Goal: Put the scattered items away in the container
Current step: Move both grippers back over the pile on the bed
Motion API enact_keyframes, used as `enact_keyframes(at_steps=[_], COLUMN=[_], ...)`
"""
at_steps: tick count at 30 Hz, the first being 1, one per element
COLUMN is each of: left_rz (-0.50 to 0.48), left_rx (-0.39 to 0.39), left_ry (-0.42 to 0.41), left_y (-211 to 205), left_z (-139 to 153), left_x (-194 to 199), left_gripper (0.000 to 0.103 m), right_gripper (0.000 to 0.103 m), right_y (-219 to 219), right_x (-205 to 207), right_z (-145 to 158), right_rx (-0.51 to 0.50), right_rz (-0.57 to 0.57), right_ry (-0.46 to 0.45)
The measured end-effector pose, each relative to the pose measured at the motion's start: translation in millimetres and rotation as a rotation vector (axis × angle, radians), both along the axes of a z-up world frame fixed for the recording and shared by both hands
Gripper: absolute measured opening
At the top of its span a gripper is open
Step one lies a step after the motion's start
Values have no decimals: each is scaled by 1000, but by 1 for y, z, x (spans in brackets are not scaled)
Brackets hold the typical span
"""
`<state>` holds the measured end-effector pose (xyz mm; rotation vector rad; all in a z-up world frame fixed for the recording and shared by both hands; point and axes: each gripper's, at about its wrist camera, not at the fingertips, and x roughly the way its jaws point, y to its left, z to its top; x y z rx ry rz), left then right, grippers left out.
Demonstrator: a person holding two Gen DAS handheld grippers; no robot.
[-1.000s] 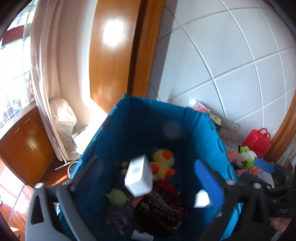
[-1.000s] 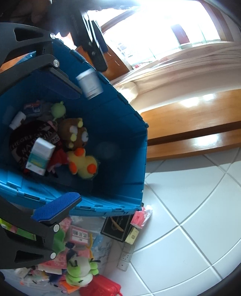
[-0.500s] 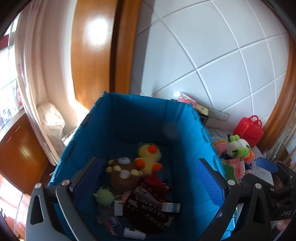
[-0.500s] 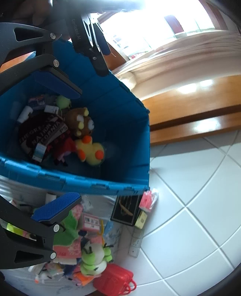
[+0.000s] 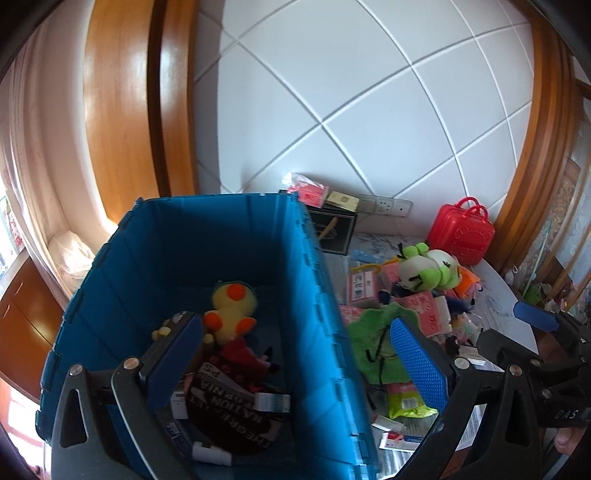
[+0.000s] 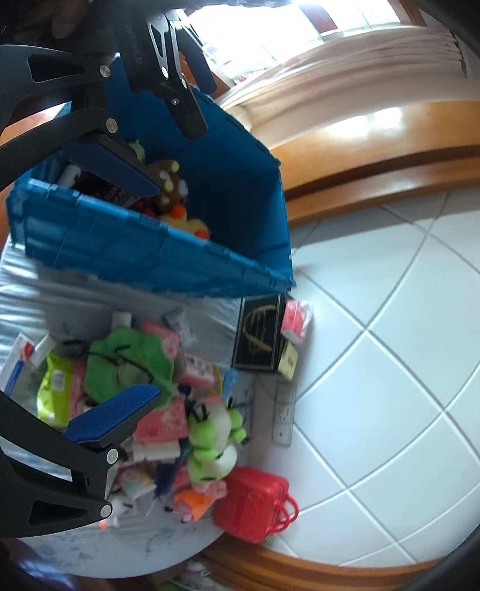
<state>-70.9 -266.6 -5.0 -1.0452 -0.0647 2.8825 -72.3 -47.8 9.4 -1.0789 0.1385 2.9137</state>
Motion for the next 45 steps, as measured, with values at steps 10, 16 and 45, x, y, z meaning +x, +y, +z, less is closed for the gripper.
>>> enact_keyframes(at_steps=[10,16,45], left_rz=[35,42,54], left_rx=[-42,-42,-53], left_ry=[-42,-48,-104], left_y=[81,119,146], left_z=[2,7,9], left_x=[21,37,56], left_gripper=[103,103,103], right_gripper=[103,103,103], right_y=[75,112,145], right_x=[43,74,114], right_z=[7,9,5], right_rx=[9,12,-2], right_rz=[-75,-105,-140], right_ry=[-10,-10,-21])
